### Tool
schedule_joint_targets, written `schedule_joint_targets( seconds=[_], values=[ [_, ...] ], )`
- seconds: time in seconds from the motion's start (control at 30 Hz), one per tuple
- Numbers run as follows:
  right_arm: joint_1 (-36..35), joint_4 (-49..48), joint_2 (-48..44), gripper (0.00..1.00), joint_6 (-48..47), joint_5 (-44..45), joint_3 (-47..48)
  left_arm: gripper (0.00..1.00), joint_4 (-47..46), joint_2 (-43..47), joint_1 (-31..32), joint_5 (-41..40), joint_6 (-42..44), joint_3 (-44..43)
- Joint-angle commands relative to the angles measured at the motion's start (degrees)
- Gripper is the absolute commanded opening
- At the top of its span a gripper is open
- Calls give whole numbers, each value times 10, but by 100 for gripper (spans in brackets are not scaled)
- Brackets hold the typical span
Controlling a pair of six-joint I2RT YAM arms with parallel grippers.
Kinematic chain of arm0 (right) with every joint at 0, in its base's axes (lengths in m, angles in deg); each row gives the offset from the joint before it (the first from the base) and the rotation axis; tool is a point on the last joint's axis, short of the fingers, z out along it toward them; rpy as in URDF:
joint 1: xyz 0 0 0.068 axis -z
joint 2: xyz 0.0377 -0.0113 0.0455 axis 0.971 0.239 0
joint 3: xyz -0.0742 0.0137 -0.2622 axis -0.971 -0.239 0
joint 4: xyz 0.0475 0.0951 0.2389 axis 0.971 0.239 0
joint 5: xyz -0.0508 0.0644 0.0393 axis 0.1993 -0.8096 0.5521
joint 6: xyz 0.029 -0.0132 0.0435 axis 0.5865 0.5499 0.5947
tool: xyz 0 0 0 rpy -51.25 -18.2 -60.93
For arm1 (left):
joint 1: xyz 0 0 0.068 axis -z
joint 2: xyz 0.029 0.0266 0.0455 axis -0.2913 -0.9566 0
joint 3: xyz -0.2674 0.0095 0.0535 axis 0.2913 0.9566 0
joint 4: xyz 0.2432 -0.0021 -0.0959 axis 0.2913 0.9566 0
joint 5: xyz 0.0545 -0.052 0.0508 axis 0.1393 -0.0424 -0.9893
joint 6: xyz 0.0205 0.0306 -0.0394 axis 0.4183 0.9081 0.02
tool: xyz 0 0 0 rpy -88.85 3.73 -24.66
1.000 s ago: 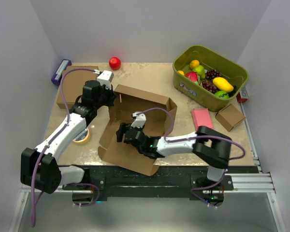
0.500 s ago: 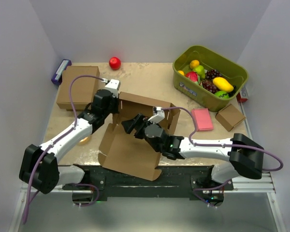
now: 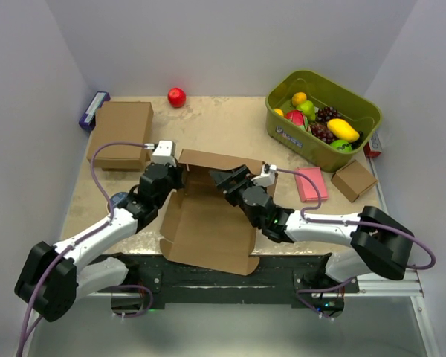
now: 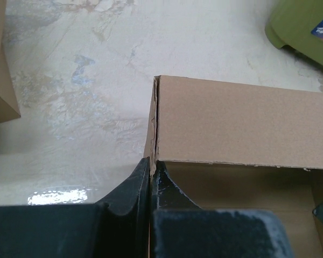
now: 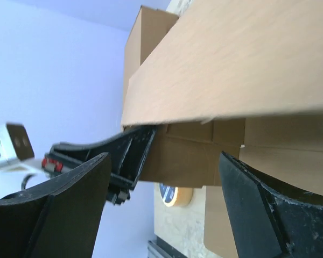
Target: Fold the paper box
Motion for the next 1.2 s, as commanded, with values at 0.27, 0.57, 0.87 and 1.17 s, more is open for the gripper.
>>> schedule_joint_targets(
  seconds=[0.27,0.57,0.87,1.17],
  values=[
    [55,-109,-9,72,76,69,-56,0,-55,-5,55,-7,-24,64],
    [59,-142,18,38,118,90,-99,16,-83,2,83,39,-22,81],
    [60,-140,13,20,125,107,-121,62,-81,70,82,127,-1,94],
    [60,-100,-18,19,120,125,-128,79,-62,235,82,146,-8,145]
  ],
)
